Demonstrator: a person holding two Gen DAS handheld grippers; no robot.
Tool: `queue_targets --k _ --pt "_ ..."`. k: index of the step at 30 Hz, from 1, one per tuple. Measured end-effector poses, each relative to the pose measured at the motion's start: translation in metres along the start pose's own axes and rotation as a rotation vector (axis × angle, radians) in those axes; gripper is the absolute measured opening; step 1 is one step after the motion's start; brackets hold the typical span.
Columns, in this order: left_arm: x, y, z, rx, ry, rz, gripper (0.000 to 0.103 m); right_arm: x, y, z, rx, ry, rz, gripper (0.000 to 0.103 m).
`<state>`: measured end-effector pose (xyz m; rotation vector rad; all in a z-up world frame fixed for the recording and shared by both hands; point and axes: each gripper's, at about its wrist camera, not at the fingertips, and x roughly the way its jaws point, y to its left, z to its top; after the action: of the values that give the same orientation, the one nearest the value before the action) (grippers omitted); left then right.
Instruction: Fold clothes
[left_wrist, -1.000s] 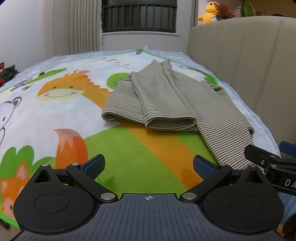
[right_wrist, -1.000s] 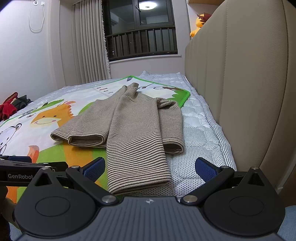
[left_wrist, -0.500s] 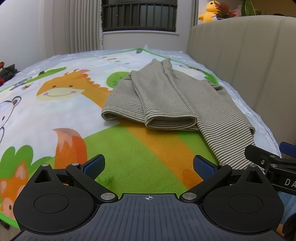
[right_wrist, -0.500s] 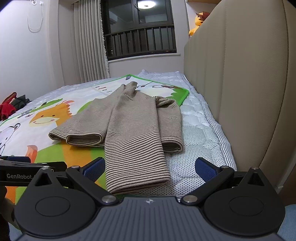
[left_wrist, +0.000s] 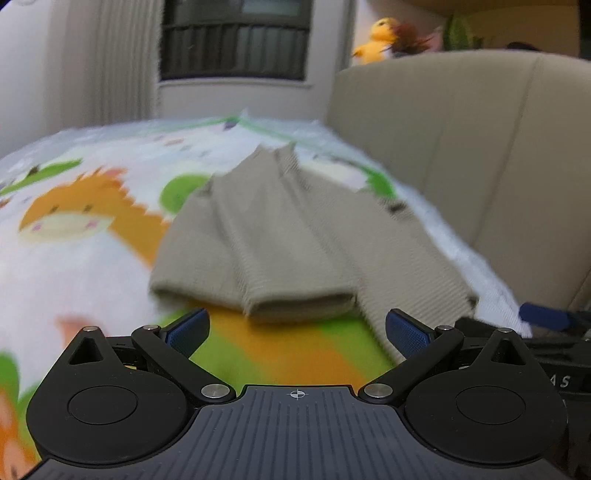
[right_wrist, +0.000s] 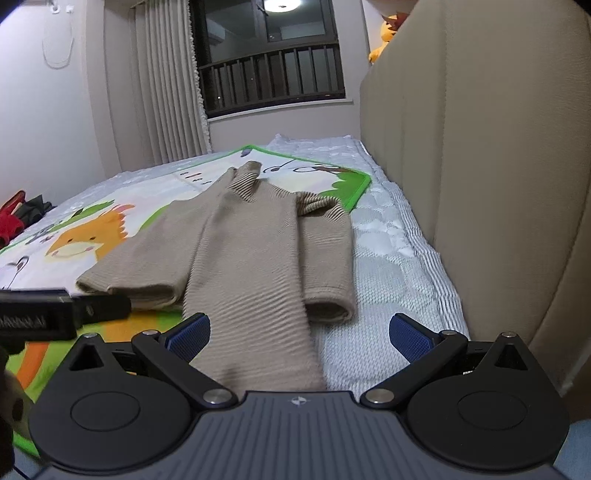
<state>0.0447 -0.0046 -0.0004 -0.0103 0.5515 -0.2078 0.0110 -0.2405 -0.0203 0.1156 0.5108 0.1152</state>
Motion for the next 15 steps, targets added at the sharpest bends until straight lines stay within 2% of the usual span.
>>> queue_targets --k 5,12,15 --pt "0.034 0.011 0.03 0.088 -0.014 0.006 0.103 0.027 -0.008 0.024 0.04 0.035 0.024 0.103" --pt "0.085 0.056 0.058 0.001 0.086 0.004 0.103 0.081 -0.002 0.063 0.038 0.069 0.077 0.103" --pt "0.104 0.073 0.06 -0.051 0.138 0.005 0.103 0.115 -0.004 0.065 0.082 0.151 0.105 0.103"
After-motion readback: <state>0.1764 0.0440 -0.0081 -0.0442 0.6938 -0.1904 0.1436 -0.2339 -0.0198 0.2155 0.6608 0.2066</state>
